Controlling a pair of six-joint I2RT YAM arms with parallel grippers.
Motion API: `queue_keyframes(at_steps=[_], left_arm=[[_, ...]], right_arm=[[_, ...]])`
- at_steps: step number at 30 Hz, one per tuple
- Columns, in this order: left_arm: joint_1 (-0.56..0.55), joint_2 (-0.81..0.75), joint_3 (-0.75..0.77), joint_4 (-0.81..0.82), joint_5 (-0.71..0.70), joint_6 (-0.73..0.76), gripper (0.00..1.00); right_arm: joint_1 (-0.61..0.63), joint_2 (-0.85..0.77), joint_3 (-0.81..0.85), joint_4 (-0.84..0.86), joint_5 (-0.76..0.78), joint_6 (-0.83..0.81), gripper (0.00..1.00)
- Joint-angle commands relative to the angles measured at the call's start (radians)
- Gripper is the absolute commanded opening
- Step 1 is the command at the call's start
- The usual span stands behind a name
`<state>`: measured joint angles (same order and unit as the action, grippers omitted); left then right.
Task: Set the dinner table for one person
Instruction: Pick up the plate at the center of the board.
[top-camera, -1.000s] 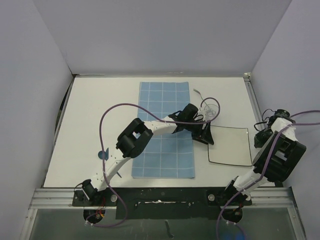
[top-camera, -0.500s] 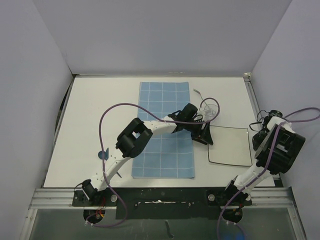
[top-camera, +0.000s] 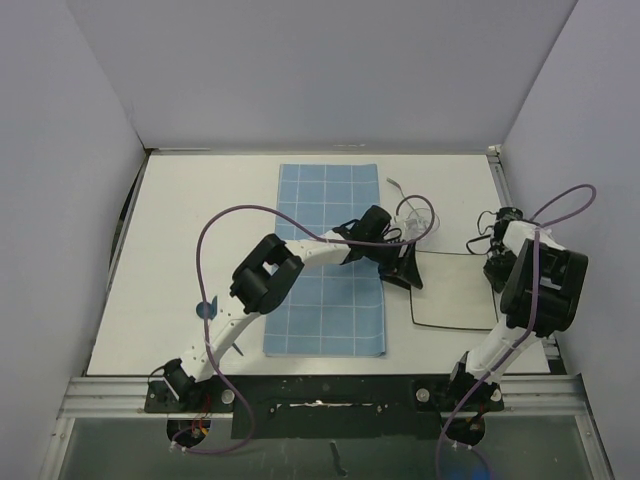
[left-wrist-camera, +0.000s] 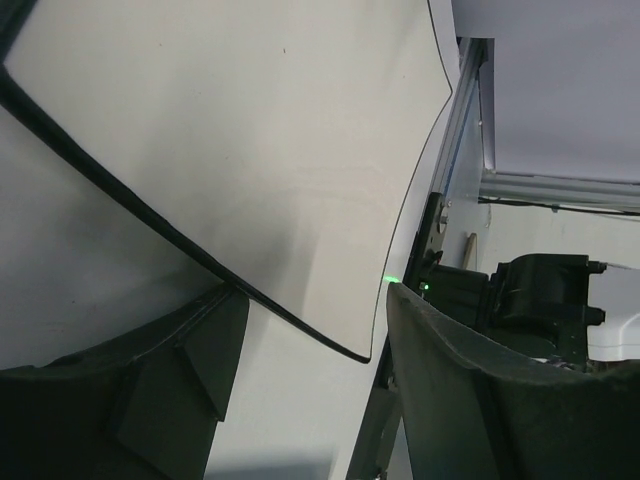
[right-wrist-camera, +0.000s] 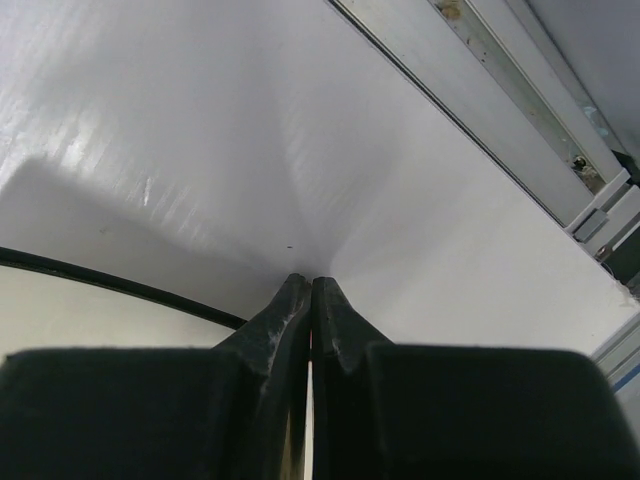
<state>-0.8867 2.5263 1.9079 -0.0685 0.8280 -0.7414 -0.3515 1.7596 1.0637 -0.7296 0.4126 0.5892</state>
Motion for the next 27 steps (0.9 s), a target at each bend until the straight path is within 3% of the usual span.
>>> queue_keyframes(at_steps=[1, 5, 10, 12, 22, 27], left_arm=[[0.001, 0.035, -0.059, -0.070, -0.092, 0.021, 0.59], [0.000, 0.038, -0.060, -0.069, -0.100, 0.021, 0.59], [-0.041, 0.100, 0.189, -0.520, -0.371, 0.190, 0.59], [-0.050, 0.134, 0.256, -0.615, -0.433, 0.207, 0.57], [-0.086, 0.135, 0.201, -0.572, -0.472, 0.148, 0.56], [-0.107, 0.152, 0.244, -0.559, -0.470, 0.146, 0.56]], right_arm=[[0.076, 0.059, -0.008, -0.002, -0.101, 0.078, 0.00], [0.128, 0.080, 0.003, -0.002, -0.115, 0.094, 0.00], [0.157, 0.106, 0.012, -0.001, -0.123, 0.105, 0.00], [0.160, 0.110, 0.013, 0.003, -0.127, 0.107, 0.00], [0.161, 0.120, 0.001, 0.021, -0.154, 0.098, 0.00], [0.163, 0.131, -0.008, 0.042, -0.183, 0.095, 0.00]])
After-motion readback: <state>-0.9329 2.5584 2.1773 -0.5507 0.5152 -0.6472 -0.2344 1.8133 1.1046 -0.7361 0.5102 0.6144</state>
